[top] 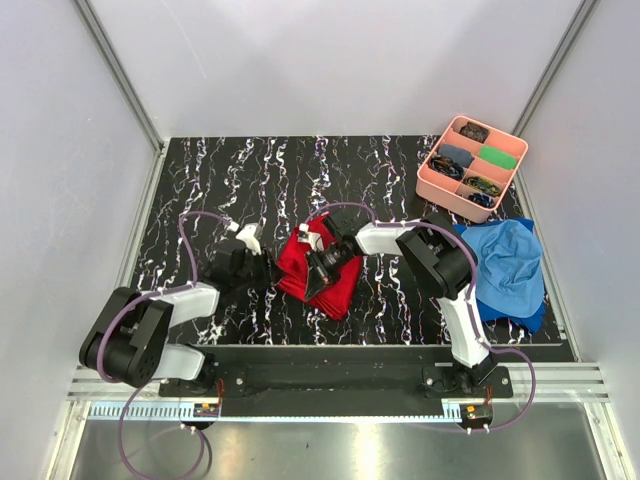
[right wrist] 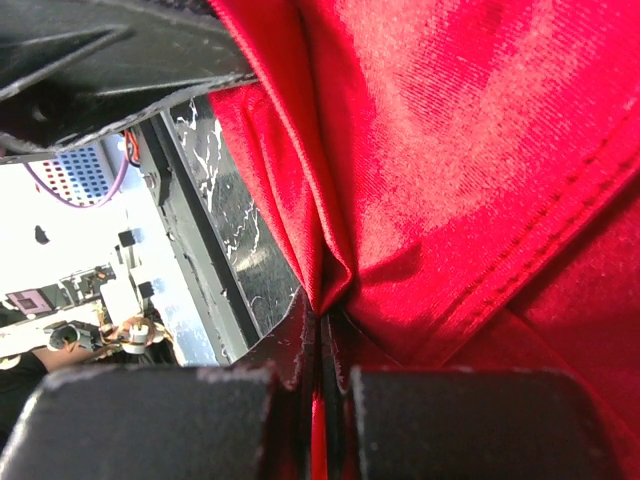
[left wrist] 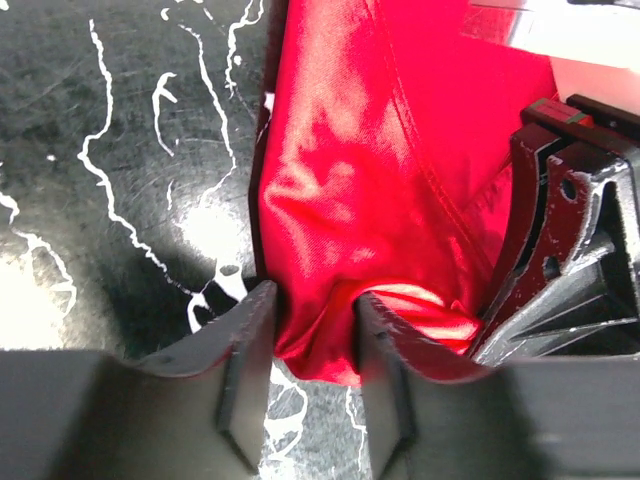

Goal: Fold the napkin, place the utensils inside, and roll it up
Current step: Roll the napkin at the center of the board.

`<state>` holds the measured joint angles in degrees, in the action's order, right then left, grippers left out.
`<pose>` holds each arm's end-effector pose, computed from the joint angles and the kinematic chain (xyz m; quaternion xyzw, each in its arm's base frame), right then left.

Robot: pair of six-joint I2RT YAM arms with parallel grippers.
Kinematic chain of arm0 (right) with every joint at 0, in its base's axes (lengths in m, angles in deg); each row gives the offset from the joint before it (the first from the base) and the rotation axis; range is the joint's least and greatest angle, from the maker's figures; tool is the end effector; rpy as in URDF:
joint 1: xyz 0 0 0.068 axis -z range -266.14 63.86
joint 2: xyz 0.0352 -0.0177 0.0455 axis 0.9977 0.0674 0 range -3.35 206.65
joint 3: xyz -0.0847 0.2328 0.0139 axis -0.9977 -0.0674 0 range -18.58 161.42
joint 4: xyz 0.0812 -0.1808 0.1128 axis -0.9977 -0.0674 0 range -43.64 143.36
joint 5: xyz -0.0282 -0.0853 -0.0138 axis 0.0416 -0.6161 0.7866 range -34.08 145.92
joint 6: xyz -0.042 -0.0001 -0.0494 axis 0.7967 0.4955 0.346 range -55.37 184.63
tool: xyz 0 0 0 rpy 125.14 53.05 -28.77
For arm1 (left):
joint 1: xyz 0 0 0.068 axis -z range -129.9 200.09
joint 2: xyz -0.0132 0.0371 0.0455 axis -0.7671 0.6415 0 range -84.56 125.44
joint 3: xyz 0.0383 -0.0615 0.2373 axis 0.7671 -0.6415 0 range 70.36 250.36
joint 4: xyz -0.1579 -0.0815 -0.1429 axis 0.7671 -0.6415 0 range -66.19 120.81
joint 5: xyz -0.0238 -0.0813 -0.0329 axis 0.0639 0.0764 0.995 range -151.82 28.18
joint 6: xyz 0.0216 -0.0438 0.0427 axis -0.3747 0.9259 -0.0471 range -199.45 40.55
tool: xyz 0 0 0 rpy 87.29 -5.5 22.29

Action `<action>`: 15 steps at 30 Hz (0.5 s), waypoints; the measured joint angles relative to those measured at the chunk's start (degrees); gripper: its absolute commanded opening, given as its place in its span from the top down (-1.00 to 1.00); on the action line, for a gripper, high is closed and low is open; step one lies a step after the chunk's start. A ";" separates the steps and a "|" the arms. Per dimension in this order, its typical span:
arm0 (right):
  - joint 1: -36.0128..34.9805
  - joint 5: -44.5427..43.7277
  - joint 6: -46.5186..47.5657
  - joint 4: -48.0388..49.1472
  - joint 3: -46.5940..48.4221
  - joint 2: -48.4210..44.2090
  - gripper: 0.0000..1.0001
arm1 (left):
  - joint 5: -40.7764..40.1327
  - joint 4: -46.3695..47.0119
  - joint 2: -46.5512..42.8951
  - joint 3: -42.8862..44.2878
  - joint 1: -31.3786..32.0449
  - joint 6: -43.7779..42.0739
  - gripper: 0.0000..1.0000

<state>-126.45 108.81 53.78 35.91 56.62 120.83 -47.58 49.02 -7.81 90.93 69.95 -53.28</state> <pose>0.2622 0.2755 0.0967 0.3108 -0.8246 -0.4721 0.0233 0.2107 -0.0893 0.1296 0.0052 0.8933 -0.2727 0.3571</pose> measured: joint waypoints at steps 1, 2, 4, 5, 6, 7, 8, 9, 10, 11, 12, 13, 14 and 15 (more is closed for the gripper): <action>0.09 0.26 0.00 0.02 0.13 0.17 1.00 | 0.13 0.37 0.39 0.09 0.00 -0.17 0.59; 0.17 0.52 -0.02 0.07 0.24 0.37 1.00 | 0.31 0.68 0.66 0.09 0.02 -0.28 0.67; 0.33 0.79 -0.07 0.26 0.35 0.52 1.00 | 0.81 0.81 0.90 0.09 0.20 -0.28 0.84; 0.37 0.81 -0.04 0.28 0.37 0.52 0.99 | 0.98 0.94 0.98 0.11 0.26 -0.28 0.98; 0.39 0.79 -0.04 0.31 0.42 0.52 0.93 | 1.07 0.90 1.01 0.22 0.26 -0.24 1.00; 0.44 0.76 -0.04 0.31 0.44 0.52 0.86 | 1.20 0.87 1.09 0.48 0.28 -0.26 1.00; 0.50 0.72 -0.07 0.35 0.46 0.52 0.80 | 1.36 0.70 1.27 0.87 0.28 -0.26 1.00; 0.63 0.70 -0.11 0.39 0.50 0.52 0.62 | 1.38 0.57 1.51 1.22 0.28 -0.24 1.00; 0.79 0.63 -0.15 0.39 0.55 0.52 0.53 | 1.40 0.15 1.92 1.77 0.28 -0.22 1.00; 0.98 0.74 -0.37 0.35 0.57 0.50 0.41 | 1.38 -0.26 2.19 2.19 0.28 -0.20 1.00; 1.16 0.83 -0.57 0.20 0.61 0.37 0.26 | 1.33 -1.07 2.29 2.69 0.28 -0.13 1.00; 1.33 0.83 -0.52 -0.09 0.63 -0.04 0.15 | 1.18 -2.21 2.29 3.28 0.28 0.11 1.00; 1.38 0.22 -0.68 -0.46 0.61 -0.61 0.05 | 0.94 -2.80 2.29 3.58 0.28 0.26 1.00; 1.44 -0.50 -0.44 -1.05 0.61 -1.64 -0.03 | 0.68 -3.93 2.29 4.09 0.26 0.55 1.00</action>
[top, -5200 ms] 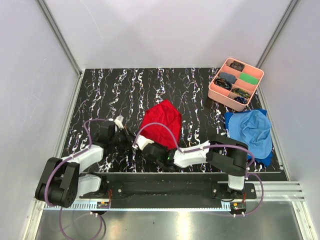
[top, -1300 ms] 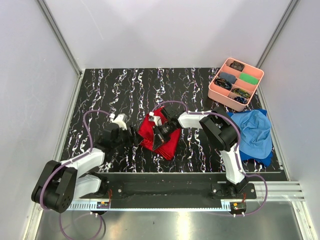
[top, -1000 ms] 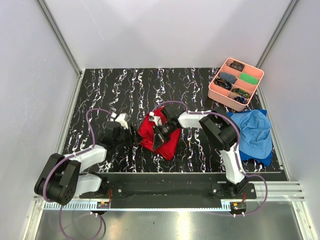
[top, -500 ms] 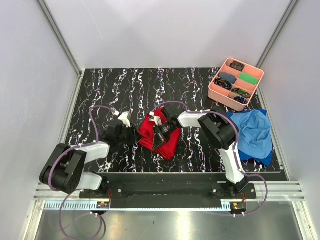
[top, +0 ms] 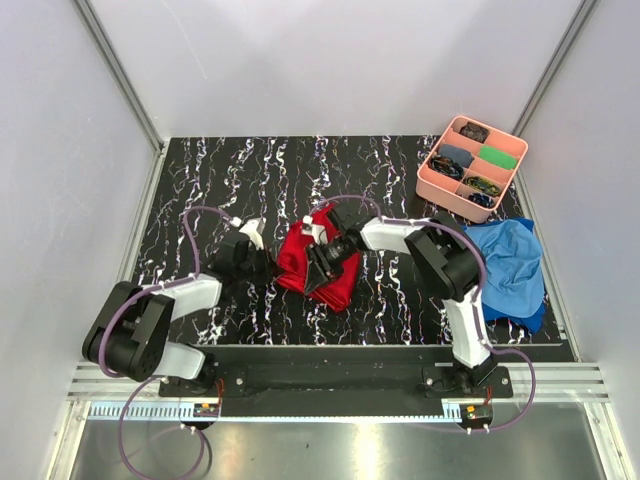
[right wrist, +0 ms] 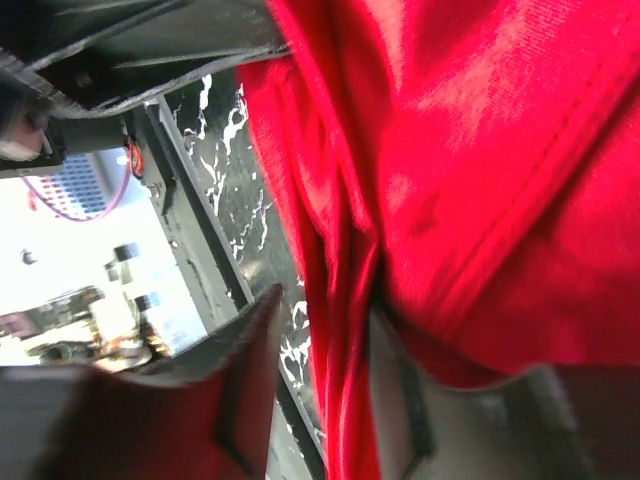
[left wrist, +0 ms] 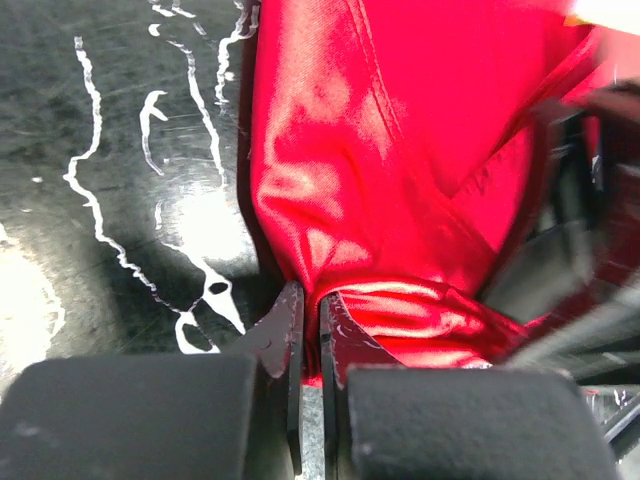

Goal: Fold the napkin, place the utensils inside, and roll it up
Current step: Roll the napkin at the center of the board.

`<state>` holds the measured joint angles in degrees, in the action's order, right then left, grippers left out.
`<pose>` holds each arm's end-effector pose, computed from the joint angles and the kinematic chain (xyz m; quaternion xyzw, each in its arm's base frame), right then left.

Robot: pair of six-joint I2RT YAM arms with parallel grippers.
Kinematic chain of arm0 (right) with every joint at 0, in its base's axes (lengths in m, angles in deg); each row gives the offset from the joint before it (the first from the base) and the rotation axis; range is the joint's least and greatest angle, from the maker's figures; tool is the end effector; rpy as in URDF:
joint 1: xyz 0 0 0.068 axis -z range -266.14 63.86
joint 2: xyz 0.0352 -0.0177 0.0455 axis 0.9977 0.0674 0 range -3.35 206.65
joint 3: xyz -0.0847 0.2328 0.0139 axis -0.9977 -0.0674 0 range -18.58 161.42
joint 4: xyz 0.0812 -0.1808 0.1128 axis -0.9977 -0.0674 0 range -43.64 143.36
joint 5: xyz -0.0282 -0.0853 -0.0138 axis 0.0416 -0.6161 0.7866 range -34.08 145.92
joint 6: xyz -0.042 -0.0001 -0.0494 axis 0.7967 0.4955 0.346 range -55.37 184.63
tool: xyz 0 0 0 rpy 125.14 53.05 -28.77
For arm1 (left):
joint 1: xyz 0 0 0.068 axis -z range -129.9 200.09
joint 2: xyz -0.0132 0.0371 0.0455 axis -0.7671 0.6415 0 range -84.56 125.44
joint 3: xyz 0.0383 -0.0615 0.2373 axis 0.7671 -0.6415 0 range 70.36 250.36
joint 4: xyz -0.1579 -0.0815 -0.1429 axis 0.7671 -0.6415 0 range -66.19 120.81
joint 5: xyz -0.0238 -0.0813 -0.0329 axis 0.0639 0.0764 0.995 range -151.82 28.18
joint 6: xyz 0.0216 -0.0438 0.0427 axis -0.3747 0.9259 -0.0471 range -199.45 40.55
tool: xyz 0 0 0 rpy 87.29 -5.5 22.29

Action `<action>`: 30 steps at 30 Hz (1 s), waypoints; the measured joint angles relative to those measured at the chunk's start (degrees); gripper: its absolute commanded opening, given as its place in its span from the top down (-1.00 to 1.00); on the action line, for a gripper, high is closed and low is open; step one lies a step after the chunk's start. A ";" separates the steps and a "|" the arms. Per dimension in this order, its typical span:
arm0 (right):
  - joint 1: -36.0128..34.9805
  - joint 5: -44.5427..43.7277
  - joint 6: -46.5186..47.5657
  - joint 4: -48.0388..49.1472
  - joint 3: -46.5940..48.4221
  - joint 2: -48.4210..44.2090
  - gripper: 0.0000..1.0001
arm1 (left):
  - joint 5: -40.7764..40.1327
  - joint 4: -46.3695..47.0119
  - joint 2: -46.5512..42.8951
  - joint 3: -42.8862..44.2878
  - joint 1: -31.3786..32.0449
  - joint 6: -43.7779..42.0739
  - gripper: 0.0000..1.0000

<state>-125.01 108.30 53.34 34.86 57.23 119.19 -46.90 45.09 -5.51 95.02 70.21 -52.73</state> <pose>0.2699 0.2692 0.1082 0.3008 -0.8287 -0.4720 0.0084 0.2201 -0.0945 0.1334 0.0029 0.9007 -0.2743 0.3370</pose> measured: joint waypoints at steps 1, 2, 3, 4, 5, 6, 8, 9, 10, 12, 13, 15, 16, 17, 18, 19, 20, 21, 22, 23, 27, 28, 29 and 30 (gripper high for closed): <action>0.02 -1.09 0.15 -0.55 -0.04 -0.98 -0.15 | -0.37 -1.31 0.00 0.61 0.00 0.31 1.00; 0.07 -2.49 0.48 -1.01 -0.26 -2.38 -0.20 | -0.66 -2.32 0.00 1.18 -0.02 0.37 1.00; 0.11 -3.98 0.87 -1.22 -0.68 -4.15 -0.25 | -0.90 -4.07 0.00 2.10 -0.07 0.68 1.00; 0.15 -5.77 1.33 -1.27 -1.46 -6.25 -0.33 | -1.09 -5.38 0.07 2.86 -0.07 0.85 1.00; 0.13 -7.72 1.92 -1.33 -2.49 -8.61 -0.35 | -1.29 -6.25 0.09 3.45 -0.07 1.03 1.00; 0.02 -9.84 2.64 -1.36 -3.67 -11.21 -0.37 | -1.40 -7.61 0.11 4.17 -0.07 1.33 1.00; -0.57 -15.06 4.26 -1.29 -6.25 -16.33 -0.43 | -1.66 -10.08 0.20 5.40 -0.07 1.70 1.00; -1.29 -17.79 5.07 -1.25 -7.50 -18.53 -0.45 | -1.73 -11.32 0.33 6.05 -0.07 1.84 1.00; -2.25 -20.87 5.77 -0.96 -8.83 -20.46 -0.46 | -1.75 -12.59 0.59 6.75 -0.07 2.03 1.00; -5.09 -26.56 6.82 -0.24 -11.45 -23.15 -0.47 | -1.77 -14.43 1.14 7.91 -0.07 2.25 1.00; -6.95 -29.73 7.17 0.15 -12.90 -24.09 -0.47 | -1.77 -15.43 1.49 8.44 -0.07 2.29 1.00; -10.69 -35.19 7.65 1.09 -15.76 -25.09 -0.47 | -1.77 -16.83 2.16 9.22 -0.07 2.32 1.00; -12.26 -37.59 7.87 1.49 -17.05 -25.33 -0.46 | -1.77 -17.55 2.38 9.51 -0.07 2.36 1.00; -13.35 -39.76 8.00 1.90 -18.32 -25.49 -0.43 | -1.75 -17.90 2.49 9.66 -0.07 2.49 1.00; -14.12 -41.48 8.04 2.38 -19.45 -25.64 -0.41 | -1.77 -18.34 2.51 9.88 -0.07 2.49 1.00; -14.67 -43.10 8.07 2.62 -20.37 -25.77 -0.40 | -1.77 -18.80 2.51 10.08 -0.07 2.51 1.00; -14.95 -44.33 8.09 2.84 -20.96 -25.90 -0.37 | -1.77 -18.97 2.51 10.14 -0.13 2.51 1.00; -15.37 -45.72 8.07 3.04 -21.44 -26.08 -0.26 | -1.79 -19.10 2.51 10.14 -0.15 2.51 1.00; -15.89 -47.06 8.07 3.43 -21.57 -26.32 -0.15 | -1.79 -19.34 2.54 10.23 -0.17 2.64 1.00; -16.28 -47.60 8.22 3.72 -21.59 -26.40 -0.02 | -1.79 -19.52 2.56 10.36 -0.17 2.69 1.00; -17.70 -49.53 7.78 4.11 -21.57 -26.45 0.60 | -1.81 -20.41 2.97 11.04 -0.17 2.71 1.00; -17.77 -49.81 7.91 4.02 -21.57 -26.43 0.70 | -1.84 -20.59 3.06 11.13 -0.17 2.71 1.00; -17.75 -49.92 7.85 3.85 -21.55 -26.34 0.77 | -1.86 -20.74 3.17 11.28 -0.17 2.71 1.00; -17.75 -49.90 7.67 3.54 -21.42 -26.10 0.82 | -1.86 -20.87 3.21 11.39 -0.17 2.69 1.00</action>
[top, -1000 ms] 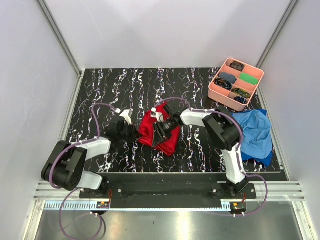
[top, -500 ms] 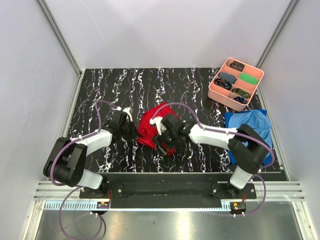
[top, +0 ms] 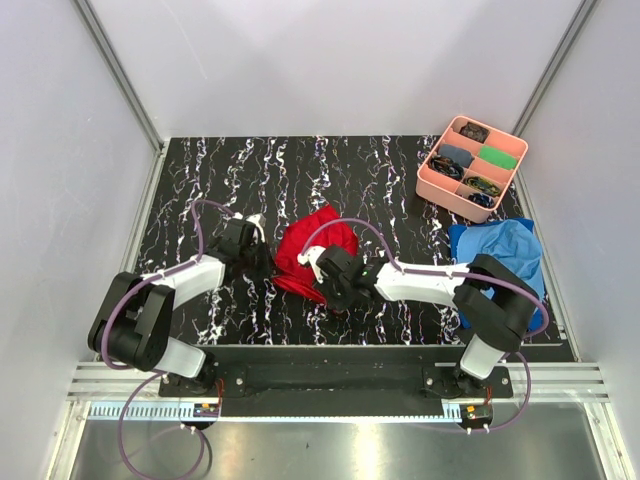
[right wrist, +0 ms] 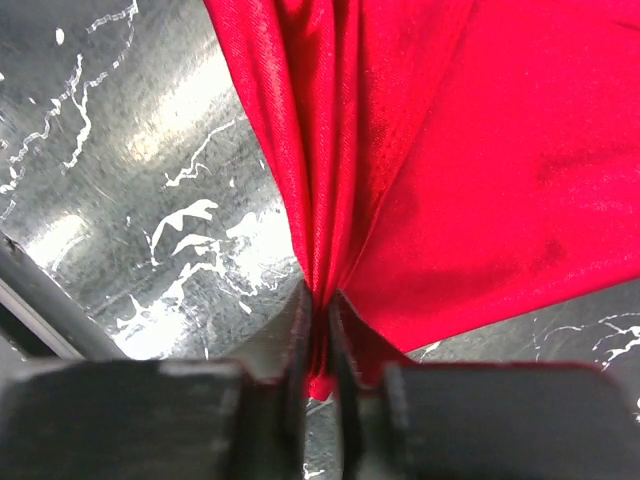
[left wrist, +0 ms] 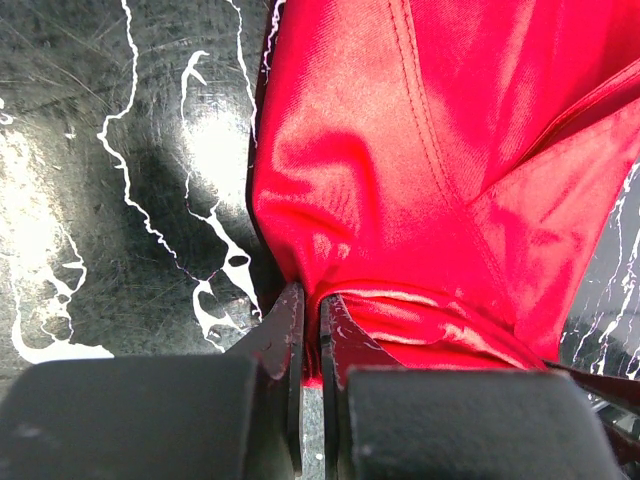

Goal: Fold the napkin, place the utensils inside, and roll it up
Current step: Roll the napkin at the center of the board.

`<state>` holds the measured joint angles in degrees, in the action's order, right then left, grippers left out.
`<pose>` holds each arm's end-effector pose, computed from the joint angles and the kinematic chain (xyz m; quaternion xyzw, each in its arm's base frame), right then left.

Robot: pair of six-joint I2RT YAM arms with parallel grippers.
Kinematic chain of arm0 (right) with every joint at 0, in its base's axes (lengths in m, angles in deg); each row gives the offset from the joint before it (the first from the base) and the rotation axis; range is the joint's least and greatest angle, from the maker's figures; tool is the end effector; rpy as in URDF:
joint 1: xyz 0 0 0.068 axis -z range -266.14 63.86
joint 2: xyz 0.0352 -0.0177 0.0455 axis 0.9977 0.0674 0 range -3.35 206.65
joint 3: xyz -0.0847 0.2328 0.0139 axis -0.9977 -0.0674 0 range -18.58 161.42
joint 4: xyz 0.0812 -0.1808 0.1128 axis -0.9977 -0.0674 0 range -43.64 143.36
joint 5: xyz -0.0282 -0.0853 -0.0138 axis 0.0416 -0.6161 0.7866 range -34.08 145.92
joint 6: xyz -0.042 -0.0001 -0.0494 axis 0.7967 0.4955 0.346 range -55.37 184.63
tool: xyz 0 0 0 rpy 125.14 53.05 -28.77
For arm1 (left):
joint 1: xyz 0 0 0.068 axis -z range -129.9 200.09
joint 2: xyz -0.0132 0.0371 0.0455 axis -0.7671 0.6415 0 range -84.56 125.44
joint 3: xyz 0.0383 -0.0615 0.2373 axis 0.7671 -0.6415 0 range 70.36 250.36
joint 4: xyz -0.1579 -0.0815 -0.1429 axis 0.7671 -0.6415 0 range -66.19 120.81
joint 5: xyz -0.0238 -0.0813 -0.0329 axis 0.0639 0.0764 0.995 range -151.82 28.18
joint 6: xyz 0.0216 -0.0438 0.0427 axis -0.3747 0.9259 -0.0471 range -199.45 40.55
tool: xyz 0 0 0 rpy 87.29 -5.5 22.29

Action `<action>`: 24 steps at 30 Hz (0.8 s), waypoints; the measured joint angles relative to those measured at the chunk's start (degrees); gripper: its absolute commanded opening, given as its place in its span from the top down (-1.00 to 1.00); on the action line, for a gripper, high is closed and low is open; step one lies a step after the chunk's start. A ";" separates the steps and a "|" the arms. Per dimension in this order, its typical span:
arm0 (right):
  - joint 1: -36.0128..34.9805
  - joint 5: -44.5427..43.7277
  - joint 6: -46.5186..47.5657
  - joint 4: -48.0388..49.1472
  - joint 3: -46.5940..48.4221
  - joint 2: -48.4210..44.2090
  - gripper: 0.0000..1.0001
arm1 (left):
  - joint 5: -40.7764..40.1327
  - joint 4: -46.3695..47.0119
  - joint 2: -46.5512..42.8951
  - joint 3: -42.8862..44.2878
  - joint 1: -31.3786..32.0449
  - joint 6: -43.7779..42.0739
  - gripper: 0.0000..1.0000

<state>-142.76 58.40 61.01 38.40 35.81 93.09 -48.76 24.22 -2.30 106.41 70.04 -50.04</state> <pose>0.1686 0.2600 0.1505 -0.4332 0.8552 0.1603 0.2351 0.2314 -0.0961 0.1421 -0.0415 0.9414 -0.2303 0.2431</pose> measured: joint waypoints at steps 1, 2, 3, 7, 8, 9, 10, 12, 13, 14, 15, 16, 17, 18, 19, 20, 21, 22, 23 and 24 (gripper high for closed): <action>0.00 0.04 0.07 -0.17 0.09 0.15 0.92 | -0.04 -0.15 0.00 0.09 0.00 -0.02 1.00; 0.00 0.17 0.00 -0.68 0.31 0.35 0.95 | -0.07 -0.48 0.02 0.24 0.00 -0.04 1.00; 0.00 0.52 0.02 -1.29 0.63 0.52 0.97 | -0.07 -0.72 0.04 0.35 0.02 -0.11 1.00; 0.37 4.74 0.09 -3.72 2.67 1.49 1.00 | -0.11 -1.81 0.11 0.90 0.07 -0.96 1.00; 0.72 6.45 0.11 -4.37 3.26 1.68 1.00 | -0.11 -2.14 0.11 1.05 0.07 -1.25 1.00; 1.27 8.52 0.09 -4.81 3.69 1.86 1.00 | -0.11 -2.45 0.11 1.16 0.04 -1.44 1.00; 2.12 11.17 0.09 -5.33 4.28 2.03 1.00 | -0.15 -2.84 0.11 1.29 0.04 -1.68 1.00; 4.59 16.35 0.09 -6.34 5.31 2.27 1.00 | -0.26 -3.02 0.11 1.36 0.02 -2.16 1.00; 5.90 18.91 0.09 -6.75 5.81 2.47 1.00 | -0.31 -3.04 0.11 1.36 0.00 -2.32 1.00; 7.50 21.57 0.04 -7.26 6.45 2.86 1.00 | -0.31 -3.04 0.11 1.38 0.00 -2.45 1.00; 9.03 24.13 -0.07 -7.48 7.06 3.39 1.00 | -0.35 -3.04 0.11 1.38 0.00 -2.51 1.00; 10.51 26.45 -0.15 -7.63 7.61 4.07 1.00 | -0.37 -3.04 0.11 1.38 0.00 -2.58 1.00; 11.85 28.68 -0.26 -7.72 8.07 4.92 1.00 | -0.46 -3.10 0.11 1.42 0.00 -2.62 1.00; 13.05 30.64 -0.33 -7.69 8.39 5.88 1.00 | -0.55 -3.15 0.11 1.44 0.00 -2.64 1.00; 14.10 32.44 -0.39 -7.72 8.61 6.93 1.00 | -0.70 -3.23 0.11 1.46 0.00 -2.64 1.00; 14.93 33.86 -0.48 -7.69 8.63 7.93 1.00 | -0.81 -3.26 0.11 1.49 0.00 -2.64 1.00; 15.63 35.21 -0.57 -7.80 8.63 9.03 1.00 | -0.90 -3.32 0.11 1.53 0.00 -2.64 1.00; 16.17 36.37 -0.70 -7.93 8.63 10.21 1.00 | -0.94 -3.39 0.11 1.57 0.02 -2.64 1.00; 16.63 37.35 -0.79 -8.04 8.63 11.23 1.00 | -1.03 -3.54 0.11 1.64 0.02 -2.64 1.00; 17.00 37.99 -0.90 -8.07 8.61 12.13 1.00 | -1.09 -3.76 0.13 1.75 0.02 -2.64 1.00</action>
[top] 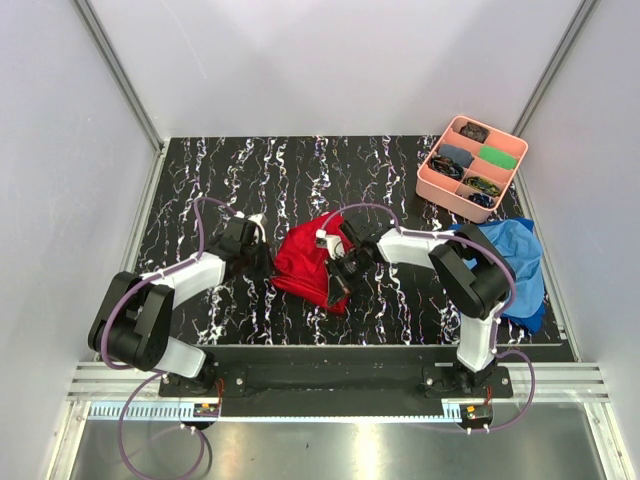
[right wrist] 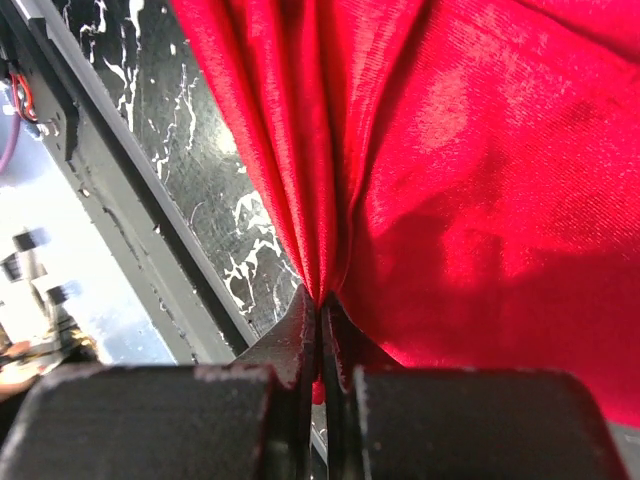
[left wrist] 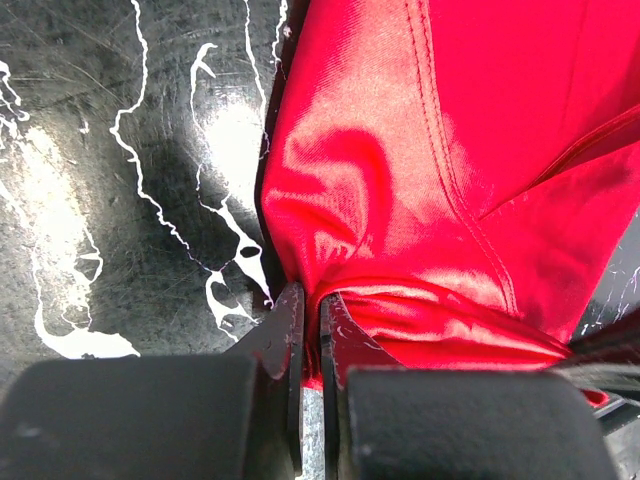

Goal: Fold the napkin, place the utensils inside, and roll it up
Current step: Roll the napkin at the center of the board.

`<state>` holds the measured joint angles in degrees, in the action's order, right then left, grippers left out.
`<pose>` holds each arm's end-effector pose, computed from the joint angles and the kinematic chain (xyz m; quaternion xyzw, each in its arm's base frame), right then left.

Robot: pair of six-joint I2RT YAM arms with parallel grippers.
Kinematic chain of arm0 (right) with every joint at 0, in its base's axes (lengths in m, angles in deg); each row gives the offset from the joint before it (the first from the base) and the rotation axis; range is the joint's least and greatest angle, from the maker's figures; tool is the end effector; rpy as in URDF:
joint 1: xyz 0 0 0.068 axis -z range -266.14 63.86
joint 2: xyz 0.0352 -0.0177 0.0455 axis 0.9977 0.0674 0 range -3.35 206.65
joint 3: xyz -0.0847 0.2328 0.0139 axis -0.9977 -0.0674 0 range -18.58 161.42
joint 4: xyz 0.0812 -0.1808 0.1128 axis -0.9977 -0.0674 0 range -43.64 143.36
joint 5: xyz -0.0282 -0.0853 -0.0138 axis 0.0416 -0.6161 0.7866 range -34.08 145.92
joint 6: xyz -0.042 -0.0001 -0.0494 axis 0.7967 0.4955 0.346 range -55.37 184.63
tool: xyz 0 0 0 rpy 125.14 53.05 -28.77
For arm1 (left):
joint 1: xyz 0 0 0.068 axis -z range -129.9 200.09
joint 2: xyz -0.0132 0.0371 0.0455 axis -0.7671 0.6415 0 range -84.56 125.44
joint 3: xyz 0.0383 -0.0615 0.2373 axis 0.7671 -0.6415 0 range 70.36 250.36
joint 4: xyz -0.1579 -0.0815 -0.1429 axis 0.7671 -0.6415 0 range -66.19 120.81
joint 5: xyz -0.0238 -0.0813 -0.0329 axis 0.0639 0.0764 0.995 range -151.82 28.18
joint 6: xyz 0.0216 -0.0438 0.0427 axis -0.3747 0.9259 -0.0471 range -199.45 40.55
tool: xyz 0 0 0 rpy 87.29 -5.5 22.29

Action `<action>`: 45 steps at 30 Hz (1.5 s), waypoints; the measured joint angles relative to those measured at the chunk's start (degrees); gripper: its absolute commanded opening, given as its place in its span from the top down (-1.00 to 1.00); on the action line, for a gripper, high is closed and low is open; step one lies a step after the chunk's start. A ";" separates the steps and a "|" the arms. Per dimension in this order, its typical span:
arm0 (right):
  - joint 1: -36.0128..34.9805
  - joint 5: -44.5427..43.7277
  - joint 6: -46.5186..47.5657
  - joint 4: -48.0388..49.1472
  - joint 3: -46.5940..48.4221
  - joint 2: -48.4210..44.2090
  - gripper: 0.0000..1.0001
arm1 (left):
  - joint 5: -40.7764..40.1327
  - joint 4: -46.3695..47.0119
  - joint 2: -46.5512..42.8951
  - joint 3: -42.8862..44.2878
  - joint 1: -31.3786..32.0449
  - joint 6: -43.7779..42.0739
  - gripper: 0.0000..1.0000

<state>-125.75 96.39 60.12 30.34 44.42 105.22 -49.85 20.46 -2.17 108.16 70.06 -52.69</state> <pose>0.2302 0.2333 0.1276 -0.3393 0.8597 0.3804 0.0339 0.2316 -0.0953 0.1447 -0.0249 0.9485 -0.2101 0.2357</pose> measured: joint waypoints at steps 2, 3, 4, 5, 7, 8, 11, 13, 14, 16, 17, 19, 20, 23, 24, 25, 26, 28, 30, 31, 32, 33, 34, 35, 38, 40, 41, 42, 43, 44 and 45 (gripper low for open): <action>0.55 1.09 -0.28 0.02 -0.02 1.18 1.00 | -0.07 -0.35 0.00 0.11 0.04 0.02 1.00; 0.74 1.31 -0.39 0.02 -0.04 1.55 1.00 | -0.07 -0.42 0.00 0.11 0.07 0.02 1.00; 0.90 1.36 -0.52 0.07 -0.07 1.77 1.00 | -0.09 -0.50 0.00 0.11 0.11 0.02 1.00; 1.01 1.51 -0.70 0.22 -0.22 1.90 1.00 | -0.11 -0.55 0.00 0.11 0.15 0.02 1.00; 1.05 1.66 -1.03 0.66 -0.79 1.97 0.99 | -0.17 -0.76 0.00 0.24 0.24 0.04 1.00; 1.05 1.66 -1.33 0.87 -1.16 1.97 0.89 | -0.22 -0.96 0.00 0.35 0.31 0.04 1.00; 1.07 1.97 -1.99 1.44 -1.97 1.88 0.60 | -0.22 -1.22 0.09 0.42 0.48 0.07 1.00; 1.07 1.57 -2.38 1.46 -2.14 1.44 0.39 | -0.22 -1.27 0.28 0.52 0.50 0.07 1.00; 1.07 1.09 -2.64 0.74 -2.16 0.92 0.29 | -0.22 -1.29 0.33 0.55 0.50 0.04 1.00; 1.07 -0.61 -2.78 -1.33 -2.14 -0.76 0.04 | -0.48 -1.40 0.50 0.81 0.48 0.02 1.00; 1.09 -1.49 -2.93 -2.89 -1.86 -1.81 -0.01 | -0.63 -1.38 0.61 0.87 0.42 0.02 1.00; 1.11 -3.04 -2.95 -5.49 -0.50 -3.98 -0.10 | -0.92 -1.42 0.68 1.03 0.33 0.02 1.00; 1.07 -4.24 -2.91 -6.71 0.70 -5.29 -0.11 | -1.09 -1.46 0.70 1.11 0.33 0.02 1.00; 0.39 -8.72 -2.40 -8.07 5.22 -9.75 -0.09 | -1.31 -1.53 0.74 1.20 0.31 0.02 1.00; -0.20 -10.67 -1.97 -7.93 6.49 -11.17 -0.09 | -1.29 -1.55 0.79 1.20 0.31 0.02 1.00; -1.14 -12.50 -1.51 -7.50 7.69 -12.61 -0.07 | -1.31 -1.62 0.94 1.31 0.31 0.02 1.00; -2.45 -13.97 -1.09 -6.69 8.55 -13.90 -0.06 | -1.29 -1.64 1.07 1.46 0.26 0.02 1.00; -5.31 -15.15 -0.74 -4.33 9.27 -15.45 -0.04 | -1.29 -1.62 1.29 1.62 0.22 0.02 1.00; -7.72 -14.99 -0.94 -1.97 9.35 -15.32 -0.04 | -1.29 -1.62 1.38 1.64 0.20 0.04 1.00; -8.63 -14.71 -1.29 -0.92 9.35 -14.60 -0.04 | -1.29 -1.60 1.38 1.64 0.20 0.02 1.00; -9.49 -14.36 -1.64 0.66 9.35 -13.38 -0.05 | -1.29 -1.62 1.38 1.64 0.20 0.02 1.00; -10.05 -14.27 -2.05 1.88 9.35 -11.91 -0.07 | -1.29 -1.62 1.38 1.66 0.20 0.02 1.00; -10.54 -14.38 -2.45 3.04 9.31 -10.40 -0.10 | -1.29 -1.64 1.38 1.68 0.20 0.02 1.00; -10.93 -14.69 -2.75 4.13 9.18 -8.92 -0.15 | -1.29 -1.64 1.40 1.70 0.20 0.02 1.00; -12.72 -18.25 -2.56 6.54 8.13 -5.92 -0.25 | -1.09 -1.64 1.62 1.79 0.20 0.04 1.00; -14.49 -21.75 -1.40 8.28 6.95 -5.38 -0.27 | -0.79 -1.64 1.97 2.08 0.20 0.04 1.00; -15.41 -23.58 -0.70 9.11 6.32 -5.38 -0.29 | -0.68 -1.64 2.10 2.16 0.15 0.04 1.00; -16.22 -25.05 0.09 10.14 5.79 -5.38 -0.31 | -0.61 -1.64 2.16 2.25 0.13 0.04 1.00; -16.74 -26.29 0.83 11.10 5.33 -5.38 -0.31 | -0.59 -1.64 2.19 2.27 0.09 0.04 1.00; -17.27 -27.61 1.79 12.33 4.70 -5.38 -0.31 | -0.57 -1.64 2.19 2.27 0.09 0.04 1.00; -17.55 -28.59 2.80 13.29 4.22 -5.38 -0.32 | -0.55 -1.64 2.21 2.27 0.09 0.04 1.00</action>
<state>-143.30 67.80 62.92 43.63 48.64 99.85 -50.40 18.82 0.04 110.43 70.15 -52.64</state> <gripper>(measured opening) 0.652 0.038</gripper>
